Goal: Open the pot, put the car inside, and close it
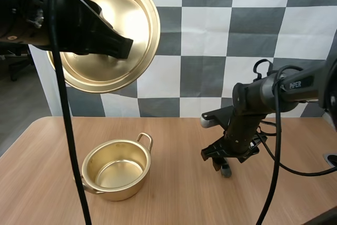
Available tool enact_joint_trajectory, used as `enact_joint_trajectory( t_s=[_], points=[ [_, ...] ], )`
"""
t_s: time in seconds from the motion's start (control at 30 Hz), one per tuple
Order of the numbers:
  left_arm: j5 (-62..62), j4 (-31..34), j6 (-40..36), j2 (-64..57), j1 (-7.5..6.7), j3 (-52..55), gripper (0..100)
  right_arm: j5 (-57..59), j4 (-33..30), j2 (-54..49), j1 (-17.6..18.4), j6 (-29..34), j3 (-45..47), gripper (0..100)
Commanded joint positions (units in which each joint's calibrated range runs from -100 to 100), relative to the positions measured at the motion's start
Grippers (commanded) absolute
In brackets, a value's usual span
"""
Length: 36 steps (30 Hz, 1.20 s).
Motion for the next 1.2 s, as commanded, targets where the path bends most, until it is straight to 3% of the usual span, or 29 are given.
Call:
enact_joint_trajectory(
  t_s=[0.0, 1.03, 1.07, 1.13, 1.17],
  points=[
    [0.0, 0.0, 0.1, 0.0, 0.02, 0.0, 0, -0.8, 0.0, 1.5, 0.0, 0.0, 0.0, 100],
    [0.0, 0.0, 0.1, -0.2, 0.02, 0.0, 0, -13.6, -2.0, 18.3, 0.0, -2.9, -4.2, 100],
    [0.0, 0.0, 0.1, -0.2, 0.02, 0.0, 0, -13.8, -2.0, 18.4, 0.0, -2.9, -4.2, 90],
    [0.0, 0.0, 0.1, -0.2, 0.02, 0.0, 0, -13.8, -2.0, 18.4, 0.0, -2.9, -4.2, 59],
    [0.0, 0.0, 0.1, -0.2, 0.02, 0.0, 0, -13.8, -2.0, 18.4, 0.0, -2.8, -4.2, 29]
  ],
)
